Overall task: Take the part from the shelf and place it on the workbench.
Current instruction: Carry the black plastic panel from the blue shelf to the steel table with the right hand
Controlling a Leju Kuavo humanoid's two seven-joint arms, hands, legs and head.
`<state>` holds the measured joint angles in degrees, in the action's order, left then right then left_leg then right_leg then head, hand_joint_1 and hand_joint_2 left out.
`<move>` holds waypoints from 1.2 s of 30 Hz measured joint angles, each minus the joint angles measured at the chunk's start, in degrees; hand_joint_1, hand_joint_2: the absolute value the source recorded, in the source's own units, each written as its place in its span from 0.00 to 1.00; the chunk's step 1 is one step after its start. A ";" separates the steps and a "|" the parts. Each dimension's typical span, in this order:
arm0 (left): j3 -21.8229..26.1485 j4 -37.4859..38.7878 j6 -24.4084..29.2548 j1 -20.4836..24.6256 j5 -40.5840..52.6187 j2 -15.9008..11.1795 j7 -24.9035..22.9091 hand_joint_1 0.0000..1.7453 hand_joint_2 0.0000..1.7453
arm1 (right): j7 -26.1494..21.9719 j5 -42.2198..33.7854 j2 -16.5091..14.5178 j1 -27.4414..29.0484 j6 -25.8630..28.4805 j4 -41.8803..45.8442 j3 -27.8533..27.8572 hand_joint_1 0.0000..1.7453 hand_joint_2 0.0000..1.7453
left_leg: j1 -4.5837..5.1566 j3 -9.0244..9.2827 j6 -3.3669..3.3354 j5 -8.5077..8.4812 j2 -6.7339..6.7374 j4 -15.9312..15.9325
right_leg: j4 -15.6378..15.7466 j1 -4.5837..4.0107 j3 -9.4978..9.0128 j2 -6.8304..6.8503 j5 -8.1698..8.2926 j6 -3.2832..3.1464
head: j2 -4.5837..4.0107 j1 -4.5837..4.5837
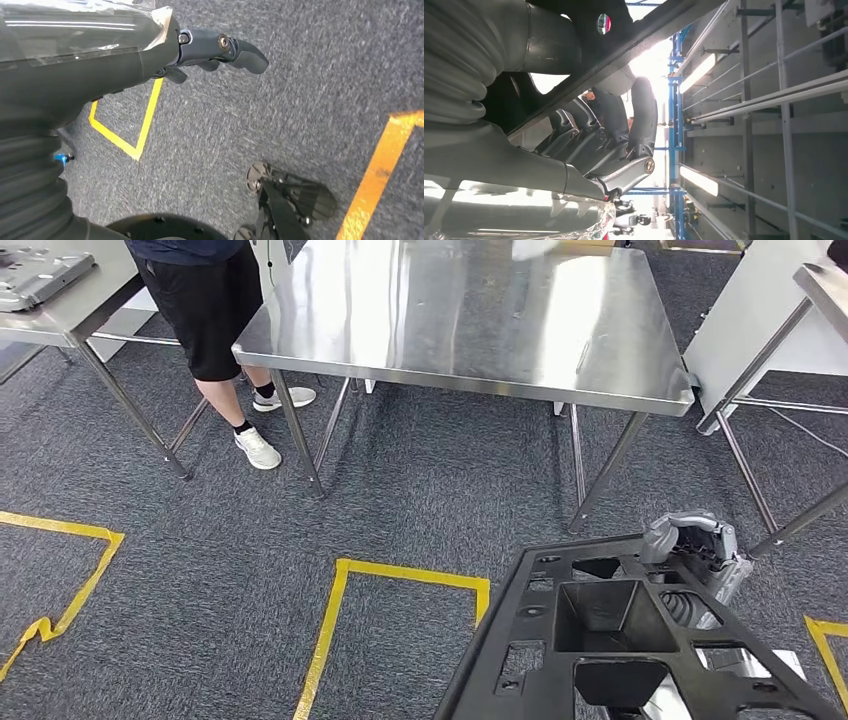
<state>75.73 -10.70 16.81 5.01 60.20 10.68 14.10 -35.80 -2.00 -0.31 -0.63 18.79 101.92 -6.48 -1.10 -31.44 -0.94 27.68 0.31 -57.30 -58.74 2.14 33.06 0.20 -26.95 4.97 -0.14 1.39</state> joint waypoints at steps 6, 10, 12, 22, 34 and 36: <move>0.07 -0.09 0.04 0.04 -0.12 0.05 0.00 0.00 1.00 | 0.10 0.03 -0.11 -0.07 -0.02 -0.08 0.13 1.00 1.00 | -0.45 -1.48 1.59 2.40 -0.02 -3.62 | 0.78 -0.16 -0.93 -0.56 -0.36 -3.24 | -0.01 -0.19; 0.11 -0.09 0.04 -0.03 -0.16 0.03 0.00 0.00 1.00 | 0.10 0.05 -0.24 -0.08 -0.04 -0.15 0.17 1.00 1.00 | -0.40 -9.46 1.47 6.57 -0.22 -16.91 | 0.80 -0.82 -1.68 -0.62 -1.19 -4.50 | 0.00 -0.36; 0.13 -0.09 0.05 -0.06 -0.19 0.01 0.00 0.00 1.00 | 0.10 0.08 -0.32 -0.09 -0.07 -0.18 0.18 1.00 1.00 | -0.29 -9.22 0.88 3.19 -0.23 -14.24 | 0.80 -1.12 -2.45 -0.85 -1.72 -4.69 | -0.01 -0.36; 0.43 -0.12 0.21 -0.04 -0.25 -0.02 0.02 0.00 1.00 | 0.22 0.42 -0.57 -0.51 -0.23 -0.19 0.15 1.00 1.00 | 0.68 -0.89 -2.32 -0.60 -0.47 -0.27 | -5.33 -1.39 -1.42 -0.91 -5.25 -2.34 | -0.01 0.02; 0.79 -0.14 0.35 0.01 -0.63 0.26 -0.02 0.00 1.00 | 0.72 0.73 -0.59 -0.72 -0.71 -0.82 0.10 1.00 1.00 | 0.63 4.50 0.02 4.28 -0.41 -1.79 | -0.42 -1.37 2.55 0.31 2.21 -2.97 | 0.00 0.69; 0.79 -0.14 0.38 0.14 -0.64 0.34 -0.01 0.00 1.00 | 0.70 0.76 -0.62 -1.03 -0.77 -0.82 0.11 1.00 1.00 | 0.51 1.37 0.45 2.58 -0.43 -7.40 | 0.15 -0.97 1.05 0.12 1.45 -4.11 | -0.01 0.53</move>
<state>76.52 -10.84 17.19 5.15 59.57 11.03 14.09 -35.10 -1.23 -0.93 -1.66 18.02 101.10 -6.37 -0.59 -30.08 -0.50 30.26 -0.12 -64.71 -58.59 1.18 34.11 0.32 -25.50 0.86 -0.14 1.93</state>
